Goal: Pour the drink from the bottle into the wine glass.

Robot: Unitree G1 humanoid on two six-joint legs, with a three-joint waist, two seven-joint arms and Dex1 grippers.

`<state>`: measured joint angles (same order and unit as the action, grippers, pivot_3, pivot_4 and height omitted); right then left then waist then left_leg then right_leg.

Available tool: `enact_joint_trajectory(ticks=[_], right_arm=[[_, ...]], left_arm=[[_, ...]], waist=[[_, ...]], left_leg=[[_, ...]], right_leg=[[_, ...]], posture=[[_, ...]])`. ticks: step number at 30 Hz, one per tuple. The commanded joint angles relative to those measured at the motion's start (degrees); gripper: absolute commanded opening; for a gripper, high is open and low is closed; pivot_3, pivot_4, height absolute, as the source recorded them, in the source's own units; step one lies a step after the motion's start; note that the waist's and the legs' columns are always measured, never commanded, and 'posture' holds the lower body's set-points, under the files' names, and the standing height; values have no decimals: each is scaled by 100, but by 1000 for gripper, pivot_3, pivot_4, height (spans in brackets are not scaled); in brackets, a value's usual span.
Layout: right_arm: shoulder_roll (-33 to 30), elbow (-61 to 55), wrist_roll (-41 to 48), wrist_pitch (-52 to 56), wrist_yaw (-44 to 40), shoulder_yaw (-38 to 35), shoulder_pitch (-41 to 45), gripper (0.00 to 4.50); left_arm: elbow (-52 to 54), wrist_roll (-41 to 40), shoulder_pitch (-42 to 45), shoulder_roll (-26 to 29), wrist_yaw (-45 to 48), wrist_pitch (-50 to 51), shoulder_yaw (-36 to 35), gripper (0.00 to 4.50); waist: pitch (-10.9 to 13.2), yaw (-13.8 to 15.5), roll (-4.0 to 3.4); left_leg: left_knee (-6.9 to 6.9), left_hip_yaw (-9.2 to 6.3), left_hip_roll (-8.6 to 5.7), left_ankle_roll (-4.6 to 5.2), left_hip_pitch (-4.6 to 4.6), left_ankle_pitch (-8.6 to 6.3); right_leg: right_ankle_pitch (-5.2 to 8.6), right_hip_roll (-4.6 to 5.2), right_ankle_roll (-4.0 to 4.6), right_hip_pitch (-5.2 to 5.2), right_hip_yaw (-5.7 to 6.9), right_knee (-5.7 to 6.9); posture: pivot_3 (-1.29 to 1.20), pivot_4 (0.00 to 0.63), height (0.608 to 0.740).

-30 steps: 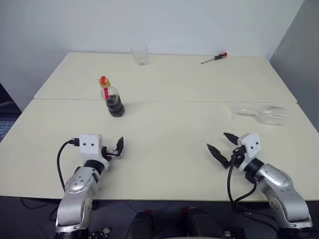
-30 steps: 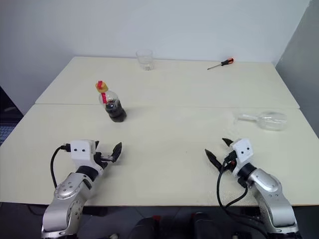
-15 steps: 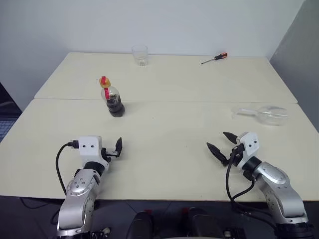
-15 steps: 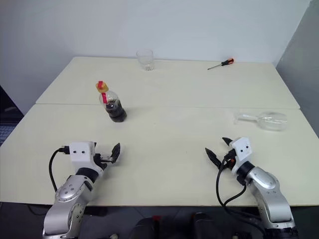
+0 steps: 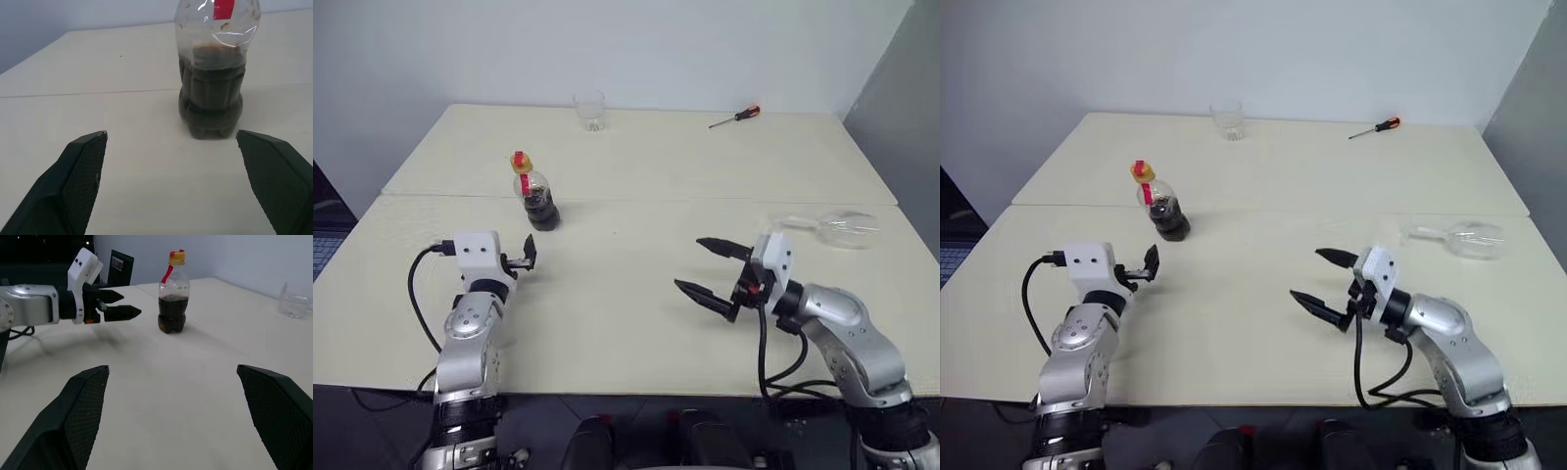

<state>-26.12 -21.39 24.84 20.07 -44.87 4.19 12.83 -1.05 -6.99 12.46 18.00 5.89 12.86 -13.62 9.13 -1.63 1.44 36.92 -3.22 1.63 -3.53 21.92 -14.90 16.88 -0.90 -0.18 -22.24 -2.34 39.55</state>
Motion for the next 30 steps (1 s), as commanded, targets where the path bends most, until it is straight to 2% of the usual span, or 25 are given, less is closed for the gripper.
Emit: enact_joint_trajectory(ticks=[1, 13, 30], right_arm=[[182, 28, 153, 121, 100, 23, 353, 4469], [435, 118, 207, 359, 130, 176, 874, 4469], [641, 6, 249, 620, 328, 200, 1024, 4469]], left_arm=[[-305, 170, 294, 36, 11, -368, 107, 4500], [-2191, 200, 1602, -64, 8, -1316, 187, 4500], [-4802, 244, 3173, 20, 138, -2473, 217, 4500]], waist=[[0, 1, 0], [0, 6, 0], [1, 5, 1]], left_leg=[[0, 0, -1, 0, 0, 0], [2, -2, -2, 0, 5, 0], [2, -3, -5, 0, 7, 0]], right_leg=[[-1, 0, 1, 0, 0, 0], [-2, 2, 0, -1, 4, -1], [-2, -1, -1, -3, 12, 0]], posture=[[0, 150, 740], [0, 150, 740], [0, 150, 740]])
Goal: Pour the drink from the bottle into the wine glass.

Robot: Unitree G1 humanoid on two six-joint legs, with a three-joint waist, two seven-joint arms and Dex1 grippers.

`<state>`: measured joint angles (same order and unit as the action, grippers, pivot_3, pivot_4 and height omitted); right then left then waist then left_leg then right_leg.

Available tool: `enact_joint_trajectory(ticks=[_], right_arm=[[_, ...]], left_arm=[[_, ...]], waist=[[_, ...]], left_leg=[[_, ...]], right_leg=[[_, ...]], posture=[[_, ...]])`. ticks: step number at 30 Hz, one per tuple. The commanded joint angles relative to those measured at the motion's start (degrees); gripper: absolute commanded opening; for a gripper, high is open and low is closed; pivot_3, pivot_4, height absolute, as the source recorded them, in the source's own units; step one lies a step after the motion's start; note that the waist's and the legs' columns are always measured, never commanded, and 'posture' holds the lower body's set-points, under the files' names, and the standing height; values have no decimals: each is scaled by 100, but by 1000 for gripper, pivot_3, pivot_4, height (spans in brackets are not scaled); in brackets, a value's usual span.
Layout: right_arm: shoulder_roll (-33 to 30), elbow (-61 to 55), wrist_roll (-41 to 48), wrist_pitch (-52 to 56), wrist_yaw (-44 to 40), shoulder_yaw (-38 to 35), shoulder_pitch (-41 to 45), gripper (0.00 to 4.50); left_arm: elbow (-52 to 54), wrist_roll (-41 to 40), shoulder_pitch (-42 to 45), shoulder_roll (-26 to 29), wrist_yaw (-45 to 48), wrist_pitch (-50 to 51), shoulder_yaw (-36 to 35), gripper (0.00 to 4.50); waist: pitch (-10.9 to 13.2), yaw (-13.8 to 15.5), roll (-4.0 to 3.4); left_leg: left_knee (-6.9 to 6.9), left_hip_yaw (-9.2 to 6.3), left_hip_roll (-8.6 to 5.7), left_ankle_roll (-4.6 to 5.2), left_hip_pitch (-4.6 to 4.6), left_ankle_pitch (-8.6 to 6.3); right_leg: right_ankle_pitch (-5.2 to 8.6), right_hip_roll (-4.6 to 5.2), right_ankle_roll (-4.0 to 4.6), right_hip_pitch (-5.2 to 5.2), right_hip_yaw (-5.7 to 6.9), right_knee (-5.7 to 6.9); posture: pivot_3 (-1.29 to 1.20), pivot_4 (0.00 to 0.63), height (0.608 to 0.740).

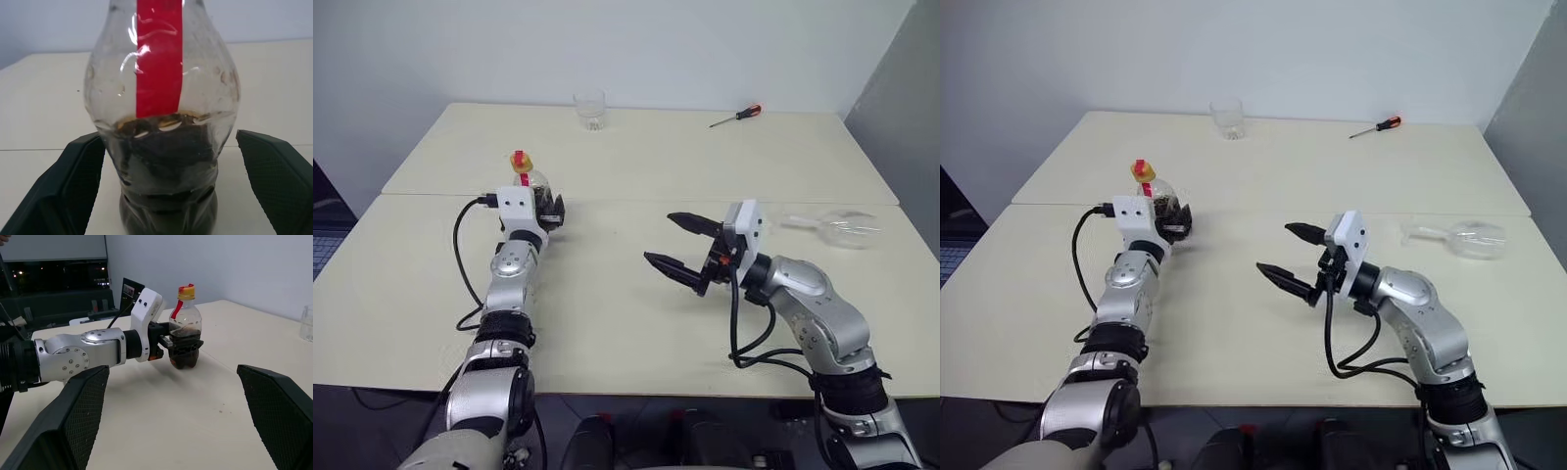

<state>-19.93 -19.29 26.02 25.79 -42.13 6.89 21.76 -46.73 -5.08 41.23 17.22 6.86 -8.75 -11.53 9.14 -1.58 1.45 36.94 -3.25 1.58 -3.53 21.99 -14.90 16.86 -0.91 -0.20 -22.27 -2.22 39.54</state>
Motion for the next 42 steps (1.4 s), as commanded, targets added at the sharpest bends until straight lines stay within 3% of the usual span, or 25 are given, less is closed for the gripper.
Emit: enact_joint_trajectory(ticks=[1, 12, 15, 19, 22, 29, 35, 42], right_arm=[[23, -213, 138, 63, 65, -80, 133, 4469], [9, -320, 230, 214, 202, -141, 106, 4469], [4, -330, 259, 241, 238, -153, 103, 4500], [2, -336, 294, 249, 293, -143, 94, 4500], [6, -330, 301, 239, 314, -119, 89, 4500], [10, -285, 310, 221, 311, -93, 127, 4500], [-86, -177, 232, 252, 238, -53, 330, 4500], [10, 664, 340, 630, 145, -89, 1619, 4500]], left_arm=[[-373, 53, 372, 108, 48, -375, 2, 4500], [-1350, 29, 910, 134, 246, -995, -12, 4500], [-1417, -16, 926, 116, 305, -1079, -40, 3907], [-1407, -41, 881, 110, 349, -1131, -49, 2645], [-1401, -54, 869, 117, 369, -1142, -59, 2027], [-1244, -102, 841, 91, 505, -1114, -62, 1899], [-208, -128, 475, 90, 1462, -624, 293, 1881], [2734, -820, -581, 324, 3338, 1337, 1022, 1863]], waist=[[0, -1, 0], [1, -3, 1], [1, -3, 1], [3, -5, 3], [5, -5, 4], [6, -5, 5], [15, -11, 2], [37, -45, -1]], left_leg=[[0, 0, 0, 0, 0, 0], [0, -1, -2, 0, 2, 0], [0, -1, -3, 0, 2, 0], [0, -1, -3, 0, 2, 0], [0, -1, -2, 0, 3, 0], [0, -1, -2, 0, 3, 0], [0, 1, -2, -1, 5, 1], [-1, 0, 6, -2, 3, 1]], right_leg=[[0, 0, 0, 0, 1, 0], [0, -1, -1, -1, 5, 0], [0, -1, -1, -1, 5, 0], [0, -1, -1, -1, 5, 0], [0, -1, -1, -1, 5, -1], [0, -1, -2, -2, 5, -1], [0, -2, -1, -4, 5, -1], [0, -1, 1, -7, -2, 4]], posture=[[0, 150, 740], [0, 150, 740], [0, 150, 740], [0, 150, 740], [0, 150, 740], [0, 150, 740], [0, 150, 740], [0, 150, 740]])
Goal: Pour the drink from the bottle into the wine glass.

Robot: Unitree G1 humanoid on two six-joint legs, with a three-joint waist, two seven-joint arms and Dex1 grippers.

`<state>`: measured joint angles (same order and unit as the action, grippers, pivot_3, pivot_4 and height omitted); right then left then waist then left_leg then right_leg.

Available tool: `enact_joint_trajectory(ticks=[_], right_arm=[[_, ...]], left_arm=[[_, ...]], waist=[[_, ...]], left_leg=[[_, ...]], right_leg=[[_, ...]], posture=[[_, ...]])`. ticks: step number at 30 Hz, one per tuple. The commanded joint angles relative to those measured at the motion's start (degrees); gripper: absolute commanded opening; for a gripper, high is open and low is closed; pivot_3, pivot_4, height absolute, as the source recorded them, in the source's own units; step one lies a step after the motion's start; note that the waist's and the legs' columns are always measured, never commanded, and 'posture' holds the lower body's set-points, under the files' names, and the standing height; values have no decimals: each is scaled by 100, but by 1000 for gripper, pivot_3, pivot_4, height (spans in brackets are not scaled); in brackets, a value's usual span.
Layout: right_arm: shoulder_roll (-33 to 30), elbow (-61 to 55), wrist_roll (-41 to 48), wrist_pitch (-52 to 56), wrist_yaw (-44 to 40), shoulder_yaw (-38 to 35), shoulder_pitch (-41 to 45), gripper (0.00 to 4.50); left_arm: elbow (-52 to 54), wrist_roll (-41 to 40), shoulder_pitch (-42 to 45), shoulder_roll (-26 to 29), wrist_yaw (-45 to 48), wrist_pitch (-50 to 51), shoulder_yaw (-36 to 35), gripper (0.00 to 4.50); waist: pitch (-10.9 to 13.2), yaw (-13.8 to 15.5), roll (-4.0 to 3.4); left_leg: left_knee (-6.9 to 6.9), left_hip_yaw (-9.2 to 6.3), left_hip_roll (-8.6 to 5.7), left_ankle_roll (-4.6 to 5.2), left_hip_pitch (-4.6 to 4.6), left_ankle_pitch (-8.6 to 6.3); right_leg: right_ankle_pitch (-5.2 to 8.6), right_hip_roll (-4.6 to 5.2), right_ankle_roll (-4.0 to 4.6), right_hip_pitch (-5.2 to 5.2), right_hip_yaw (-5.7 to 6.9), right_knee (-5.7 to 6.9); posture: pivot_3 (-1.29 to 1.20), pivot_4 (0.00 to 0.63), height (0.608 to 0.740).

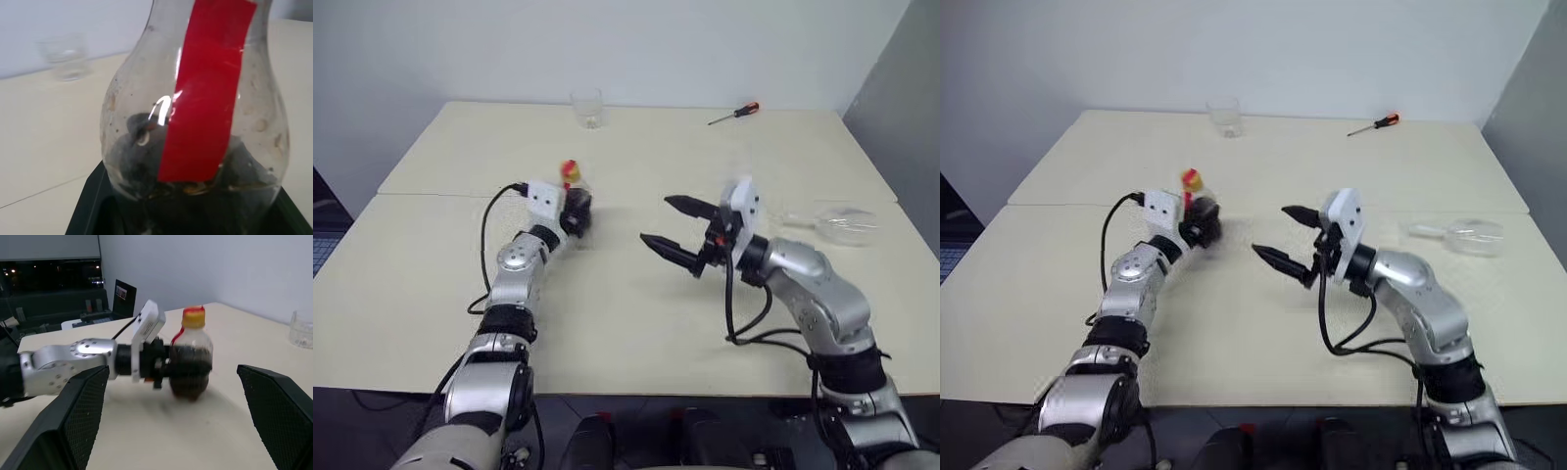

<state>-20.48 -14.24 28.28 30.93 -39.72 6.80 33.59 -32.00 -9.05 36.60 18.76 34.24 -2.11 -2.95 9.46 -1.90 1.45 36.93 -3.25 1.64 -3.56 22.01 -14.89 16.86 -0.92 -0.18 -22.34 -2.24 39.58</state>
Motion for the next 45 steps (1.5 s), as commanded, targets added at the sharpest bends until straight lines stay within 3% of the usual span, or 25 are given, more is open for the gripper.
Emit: enact_joint_trajectory(ticks=[1, 5, 9, 18, 45], right_arm=[[98, 292, 122, 144, -155, -61, 622, 4500], [220, 722, 141, 219, -328, -62, 1100, 4500], [301, 946, 156, 291, -485, -85, 1330, 4500], [300, 969, 91, 368, -563, -117, 1352, 4500], [685, 1449, 342, 1117, -819, -77, 1790, 4500]], left_arm=[[1693, -589, -248, 218, 813, 1020, 252, 1863], [2781, -1018, -534, 341, 1236, 1966, 442, 1863], [3172, -1125, -648, 369, 1342, 2336, 503, 1863], [3046, -1154, -667, 185, 1136, 2287, 323, 1815], [2965, -1210, -445, 315, 1840, 2410, 507, 1746]], waist=[[8, -11, -5], [12, 2, -7], [12, 4, -6], [14, 9, -7], [22, 6, -10]], left_leg=[[-1, 1, 5, 0, 0, 0], [-2, -4, 5, 1, 2, -1], [3, 0, 0, 3, 1, -1], [1, -1, 2, 3, 3, -1], [-2, -1, 2, 4, 5, -2]], right_leg=[[0, 0, 1, -2, -4, 1], [2, 1, 4, -5, -2, 6], [2, 2, 3, -3, -6, 8], [2, 4, 3, -4, -5, 3], [2, 4, 3, -5, -4, -1]], posture=[[0, 150, 740], [0, 150, 740], [0, 150, 740], [0, 150, 740], [0, 150, 740]])
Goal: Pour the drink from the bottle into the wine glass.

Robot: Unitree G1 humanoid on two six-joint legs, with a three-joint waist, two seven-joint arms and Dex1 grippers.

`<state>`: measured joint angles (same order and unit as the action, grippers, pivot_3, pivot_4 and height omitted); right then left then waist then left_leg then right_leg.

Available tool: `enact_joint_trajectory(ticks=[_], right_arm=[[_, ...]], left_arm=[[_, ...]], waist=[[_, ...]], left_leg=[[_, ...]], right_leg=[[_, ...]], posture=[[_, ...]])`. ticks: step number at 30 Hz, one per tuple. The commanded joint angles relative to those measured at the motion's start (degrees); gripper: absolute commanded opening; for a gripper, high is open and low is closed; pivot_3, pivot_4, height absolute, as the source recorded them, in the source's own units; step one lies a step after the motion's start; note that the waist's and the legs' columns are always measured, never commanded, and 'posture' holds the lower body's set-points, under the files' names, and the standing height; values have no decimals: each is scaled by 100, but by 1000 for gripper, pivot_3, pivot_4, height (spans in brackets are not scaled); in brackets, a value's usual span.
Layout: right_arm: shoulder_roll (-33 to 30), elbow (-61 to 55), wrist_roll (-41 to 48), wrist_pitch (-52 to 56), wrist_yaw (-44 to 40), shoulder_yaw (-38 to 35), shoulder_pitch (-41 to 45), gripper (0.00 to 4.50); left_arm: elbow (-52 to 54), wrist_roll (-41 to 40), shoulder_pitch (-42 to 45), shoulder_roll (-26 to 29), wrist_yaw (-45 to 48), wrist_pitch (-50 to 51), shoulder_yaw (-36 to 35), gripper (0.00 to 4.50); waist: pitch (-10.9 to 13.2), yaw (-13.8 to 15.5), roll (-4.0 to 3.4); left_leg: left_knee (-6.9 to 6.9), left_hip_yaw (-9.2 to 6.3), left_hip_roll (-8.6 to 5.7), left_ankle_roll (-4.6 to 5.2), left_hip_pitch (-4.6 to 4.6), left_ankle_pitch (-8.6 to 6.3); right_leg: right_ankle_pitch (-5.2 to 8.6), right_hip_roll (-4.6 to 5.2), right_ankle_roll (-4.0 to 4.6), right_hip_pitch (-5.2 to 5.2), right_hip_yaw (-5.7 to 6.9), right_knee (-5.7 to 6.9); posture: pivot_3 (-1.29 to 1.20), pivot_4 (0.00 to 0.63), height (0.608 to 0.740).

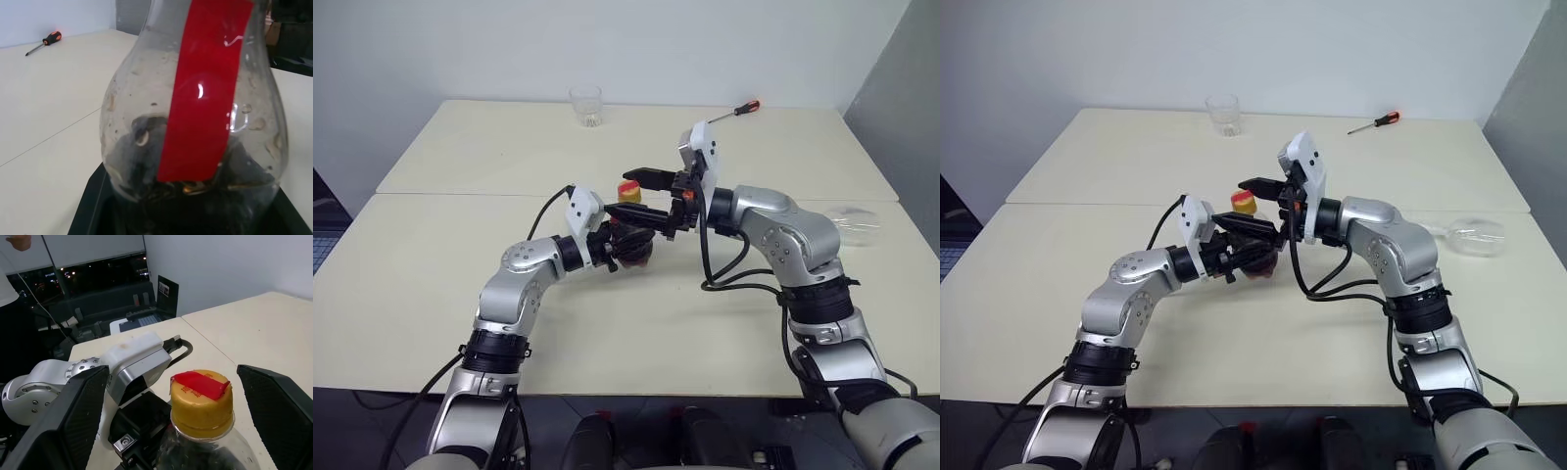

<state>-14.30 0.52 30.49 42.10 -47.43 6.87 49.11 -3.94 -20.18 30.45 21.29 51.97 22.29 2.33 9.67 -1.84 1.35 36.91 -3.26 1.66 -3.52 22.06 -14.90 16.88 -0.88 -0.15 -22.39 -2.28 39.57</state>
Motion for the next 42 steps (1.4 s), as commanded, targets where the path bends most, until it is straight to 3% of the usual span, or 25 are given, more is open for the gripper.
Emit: enact_joint_trajectory(ticks=[1, 5, 10, 12, 18, 24, 29, 34, 39, 42], right_arm=[[94, 23, 119, 3, -39, -98, 267, 4500], [167, 184, 87, -29, -39, -136, 349, 3597], [219, 306, 108, -19, -13, -227, 429, 1803], [225, 346, 111, -16, -20, -256, 455, 1304], [117, 300, 21, -306, -365, -116, 459, 1305], [-397, 217, 54, -734, -1826, 260, 414, 1305], [-703, 388, 80, -1029, -2999, 510, 514, 1305], [-693, 689, -108, -1313, -3430, 642, 654, 1305], [-641, 829, -23, -1082, -3170, 463, 714, 2978], [-724, 586, 249, -427, -2751, 228, 649, 4070]], left_arm=[[169, -96, 168, 65, 77, -22, -18, 1731], [224, -99, 151, 67, 85, 18, 1, 1713], [262, -93, 129, 71, 109, 56, 3, 1708], [257, -86, 136, 64, 114, 63, 12, 1690], [339, -115, 120, 89, 189, 123, 68, 1516], [1158, -416, -258, 436, 579, 539, 156, 1368], [2208, -980, -750, 959, 903, 1097, 73, 1296], [2712, -1335, -997, 1244, 865, 1389, -20, 1294], [2699, -1362, -985, 1262, 703, 1390, -10, 1264], [2645, -1359, -993, 1276, 635, 1357, -26, 1263]], waist=[[3, -3, -2], [8, -1, -1], [27, 0, 1], [29, 0, 1], [40, 1, 1], [40, -9, 1], [56, -17, -4], [64, -6, -6], [69, 1, -6], [70, 2, -6]], left_leg=[[0, 0, 0, 0, 0, 0], [0, -1, 1, 0, 0, 0], [1, 0, 0, 0, 3, 0], [0, 1, 0, 0, 4, 0], [-1, 0, 2, 0, 13, 0], [9, 5, 1, -1, 82, 1], [5, 4, 6, 0, 82, 1], [15, -1, 4, 1, 73, 2], [17, -2, 3, 1, 75, 3], [16, -1, 5, 1, 77, 3]], right_leg=[[0, 0, 0, 0, -1, 0], [0, 0, 0, -1, 1, 0], [0, 0, 0, -1, 1, 0], [0, 0, 0, -2, 0, -2], [0, 2, 0, -11, 0, -2], [-1, 2, 0, -86, -3, 20], [0, 4, 3, -92, -4, 21], [0, 4, 2, -87, -1, 38], [-1, 3, 2, -86, 2, 39], [-1, 6, 2, -87, -2, 37]], posture=[[0, 150, 740], [0, 150, 740], [0, 150, 740], [0, 150, 740], [0, 150, 740], [0, 150, 740], [0, 150, 740], [0, 150, 740], [0, 150, 740], [0, 150, 740]])
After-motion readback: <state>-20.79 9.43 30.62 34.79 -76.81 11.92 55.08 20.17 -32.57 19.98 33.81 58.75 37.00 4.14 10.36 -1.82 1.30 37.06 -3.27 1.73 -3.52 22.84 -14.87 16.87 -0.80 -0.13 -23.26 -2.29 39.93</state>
